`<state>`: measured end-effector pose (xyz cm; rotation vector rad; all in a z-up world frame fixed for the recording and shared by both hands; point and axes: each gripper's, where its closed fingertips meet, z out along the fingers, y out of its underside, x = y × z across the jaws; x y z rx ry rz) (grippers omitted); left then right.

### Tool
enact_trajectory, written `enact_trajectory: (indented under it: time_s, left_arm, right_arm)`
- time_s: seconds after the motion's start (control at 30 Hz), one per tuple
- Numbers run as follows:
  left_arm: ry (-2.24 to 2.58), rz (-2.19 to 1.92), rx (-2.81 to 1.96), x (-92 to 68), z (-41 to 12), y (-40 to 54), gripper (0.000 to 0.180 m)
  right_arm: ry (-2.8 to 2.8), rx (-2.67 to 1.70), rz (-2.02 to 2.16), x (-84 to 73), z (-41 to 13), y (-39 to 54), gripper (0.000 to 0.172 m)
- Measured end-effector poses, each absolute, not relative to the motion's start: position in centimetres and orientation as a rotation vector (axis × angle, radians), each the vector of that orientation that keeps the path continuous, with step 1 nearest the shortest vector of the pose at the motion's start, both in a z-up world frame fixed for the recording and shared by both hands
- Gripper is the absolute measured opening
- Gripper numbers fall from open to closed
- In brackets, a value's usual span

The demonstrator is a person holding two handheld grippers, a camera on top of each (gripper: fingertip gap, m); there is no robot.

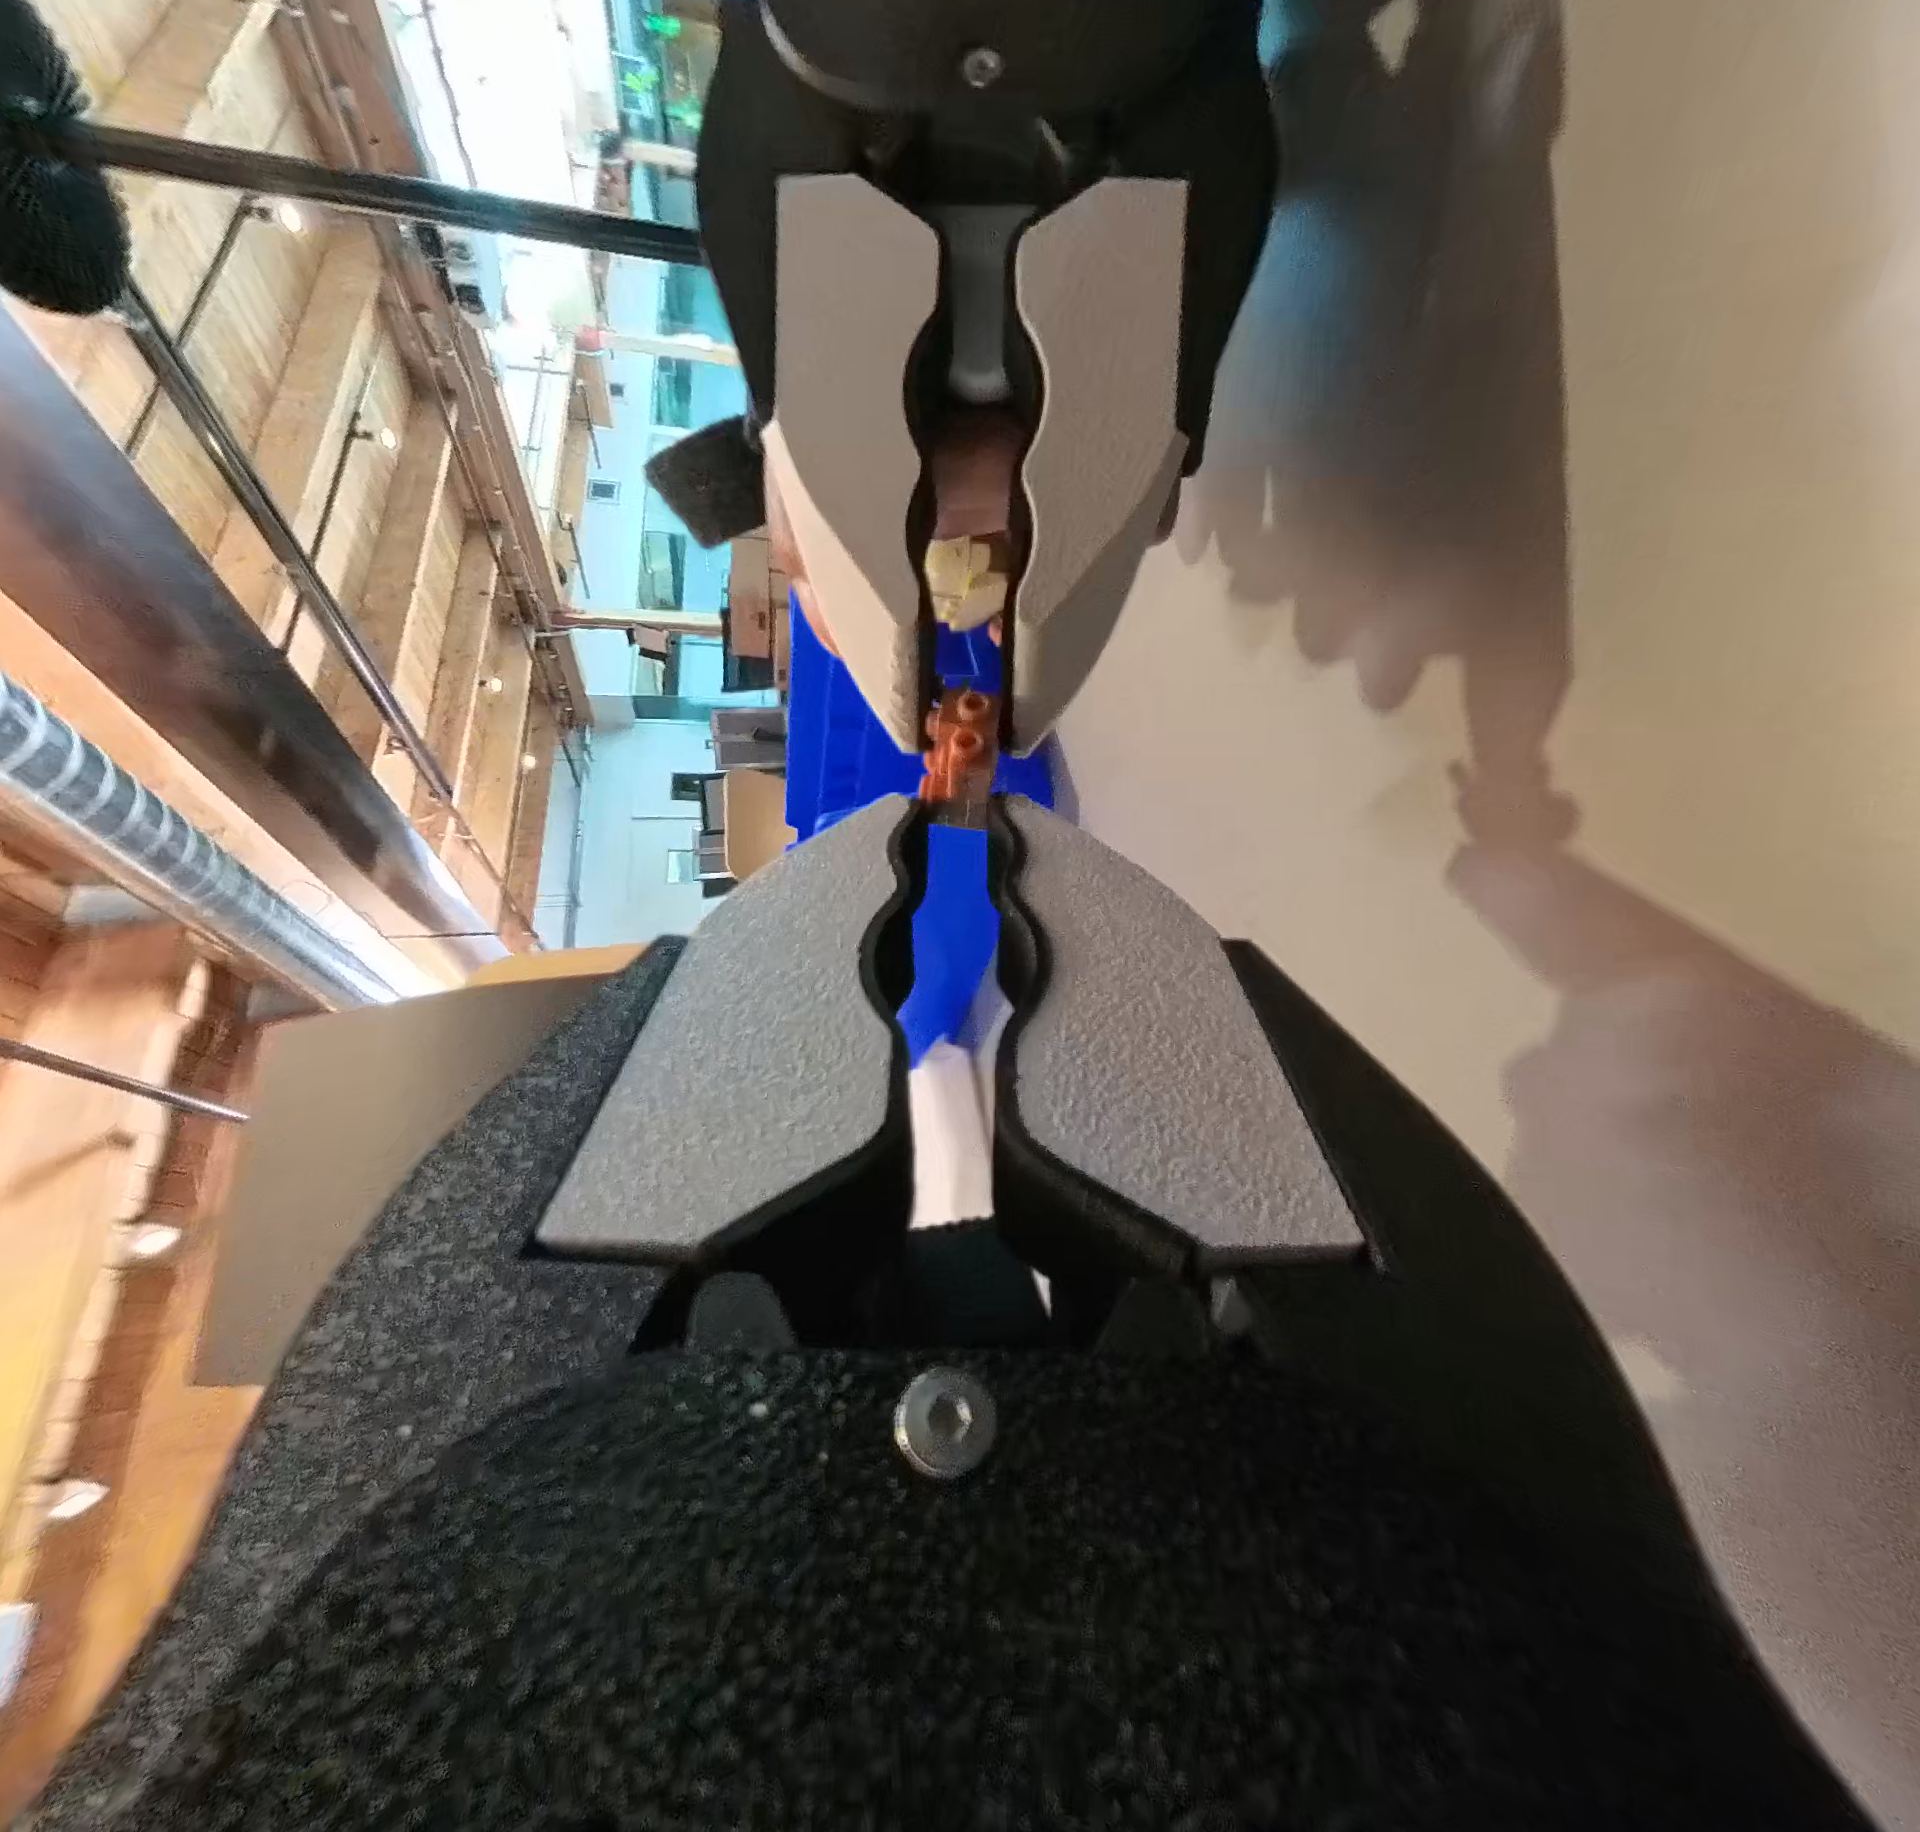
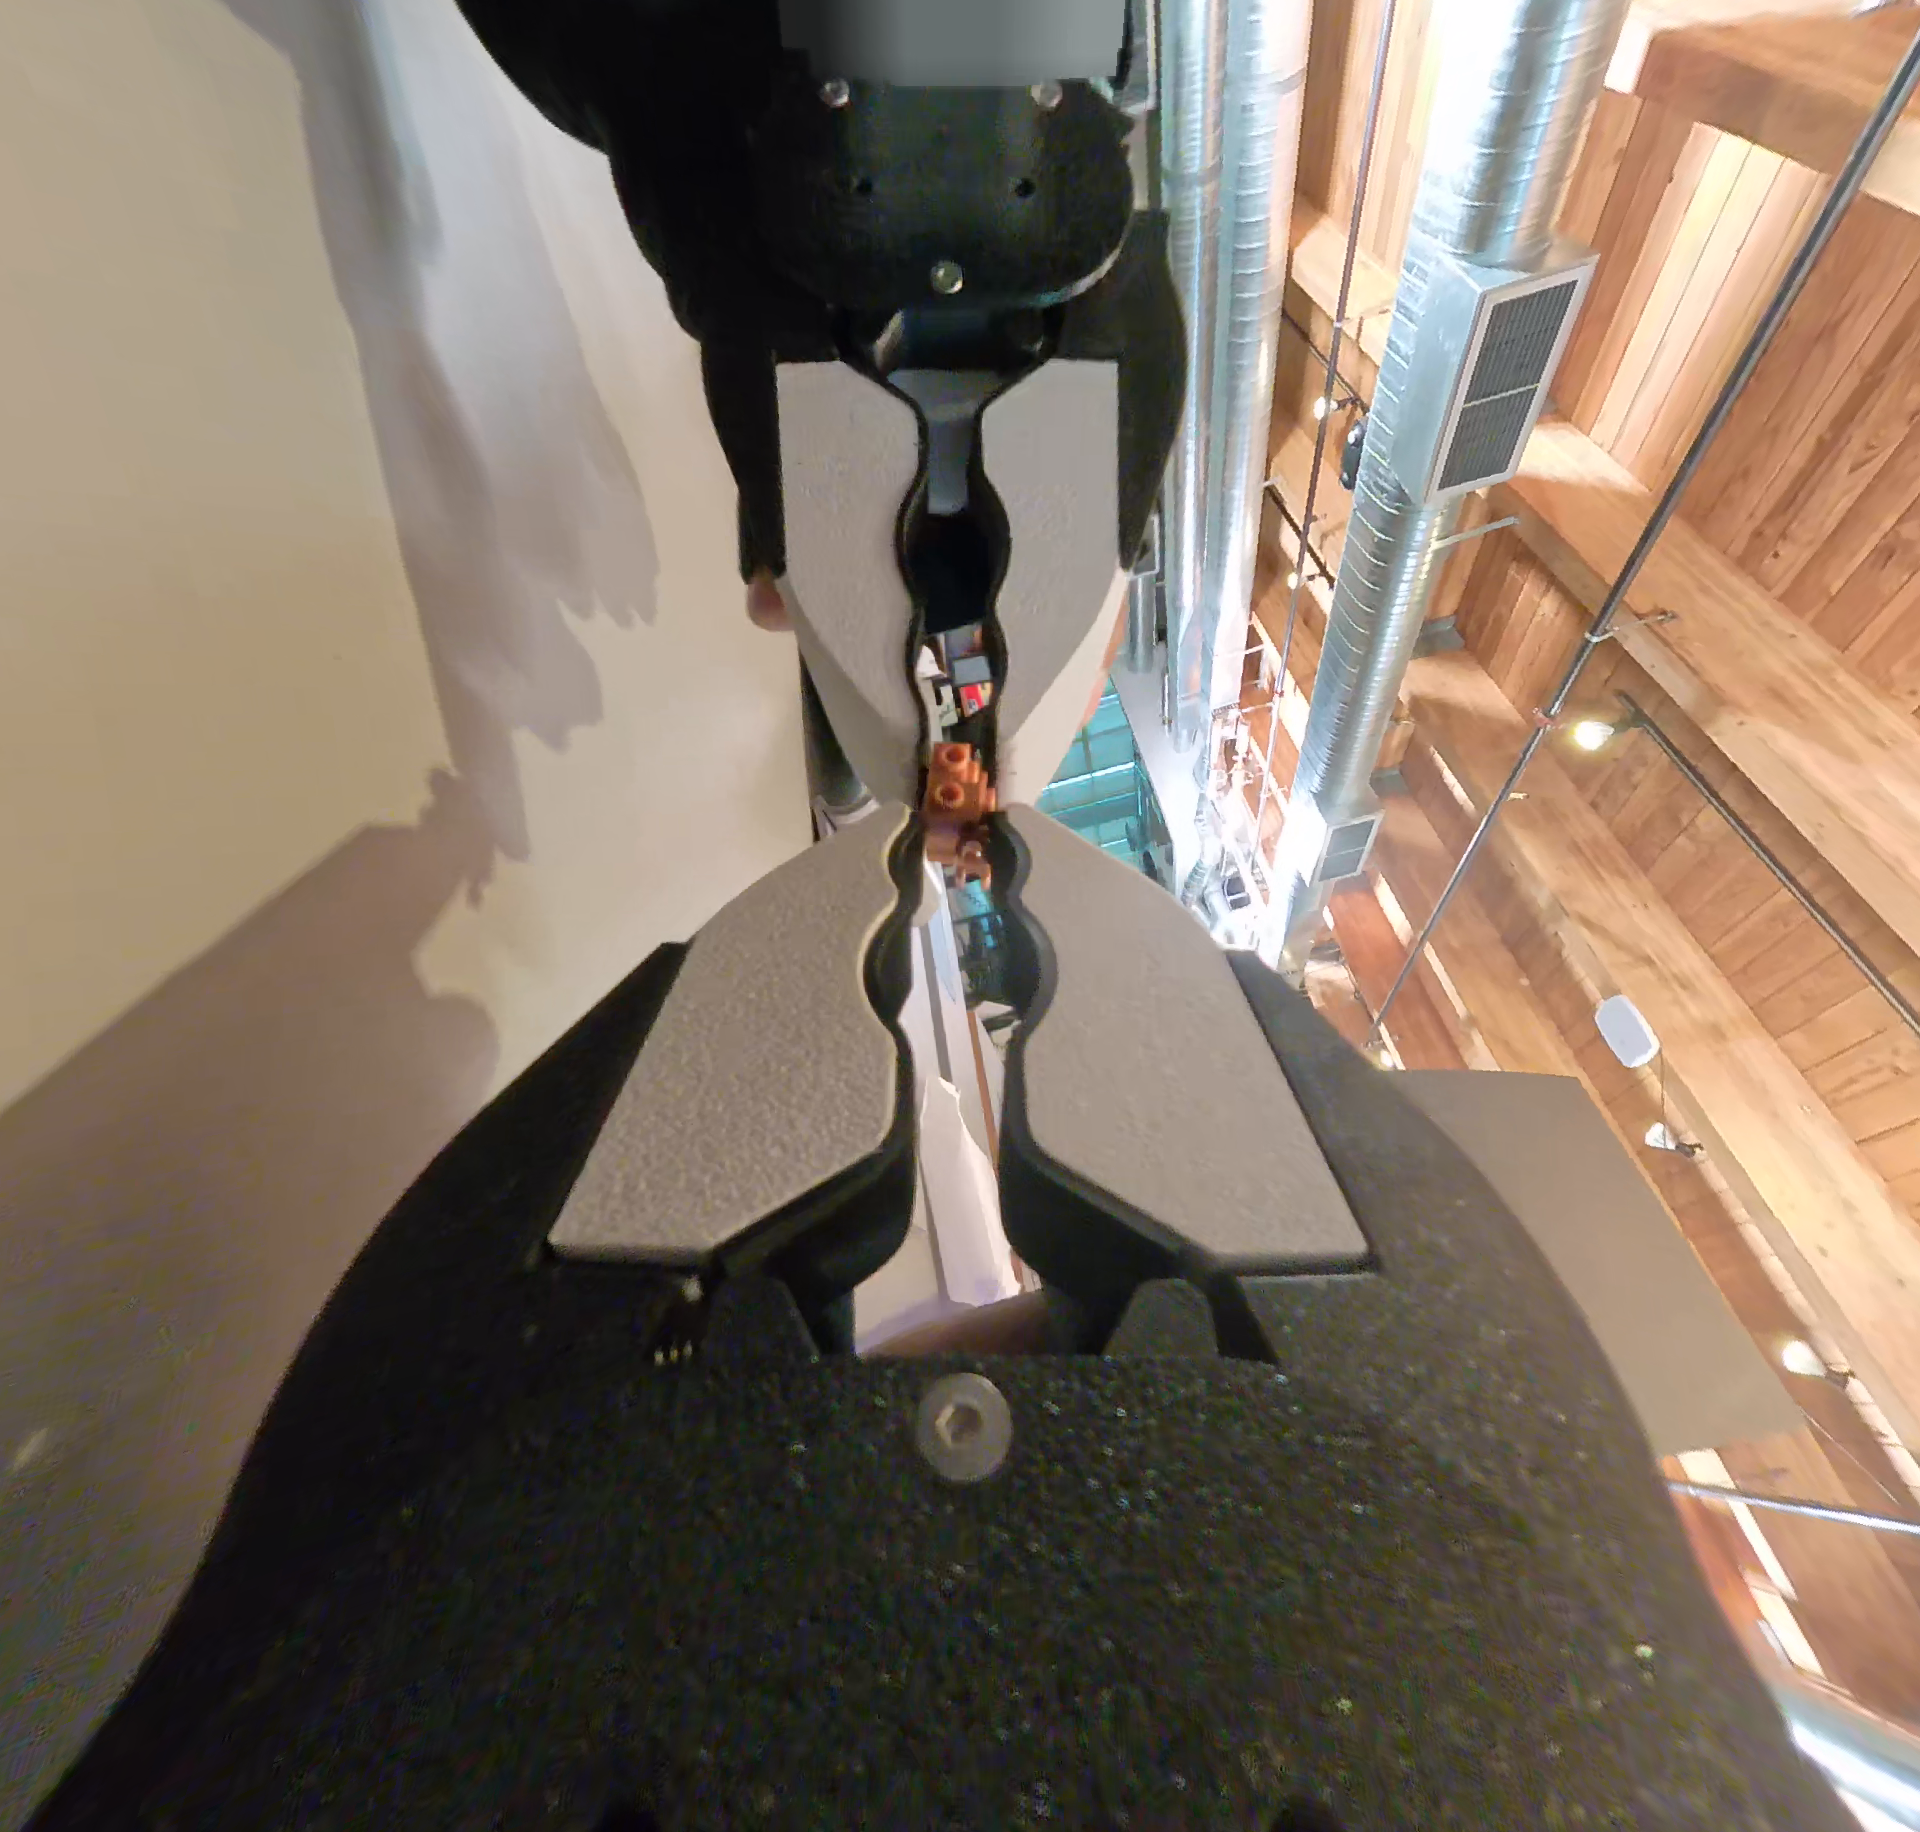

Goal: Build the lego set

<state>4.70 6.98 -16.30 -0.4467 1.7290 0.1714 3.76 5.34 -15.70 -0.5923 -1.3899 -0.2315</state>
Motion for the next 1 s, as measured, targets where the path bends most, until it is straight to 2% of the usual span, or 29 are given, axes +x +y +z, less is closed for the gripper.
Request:
enact_trajectory:
  time_s: [0.1, 0.2, 0.33, 0.43, 0.6, 1.0]
  left_arm:
    - [1.759, 0.016, -0.722, 3.4, -17.9, 9.0, 0.023]
    - [1.713, -0.547, -1.065, 3.3, -18.0, 7.4, 0.037]
    - [1.618, -0.903, -1.236, 3.8, -17.0, 7.2, 0.04]
    - [1.703, -0.909, -1.269, 4.1, -18.8, 7.2, 0.039]
    - [1.722, -0.899, -1.215, 4.4, -19.7, 8.2, 0.02]
    - [1.644, -0.985, -1.223, 3.9, -19.0, 9.9, 0.019]
  right_arm:
    - [-1.391, -0.572, -0.298, 4.0, -15.8, 5.7, 0.011]
    - [-1.418, -0.541, -0.355, 3.9, -16.5, 6.0, 0.011]
    - [-1.437, -0.528, -0.389, 3.5, -17.2, 6.6, 0.011]
    - [-1.445, -0.536, -0.395, 3.3, -17.6, 7.3, 0.011]
    - [-1.451, -0.549, -0.4, 2.9, -18.1, 8.4, 0.011]
    - [-1.404, -0.661, -0.332, 2.4, -18.0, 10.7, 0.021]
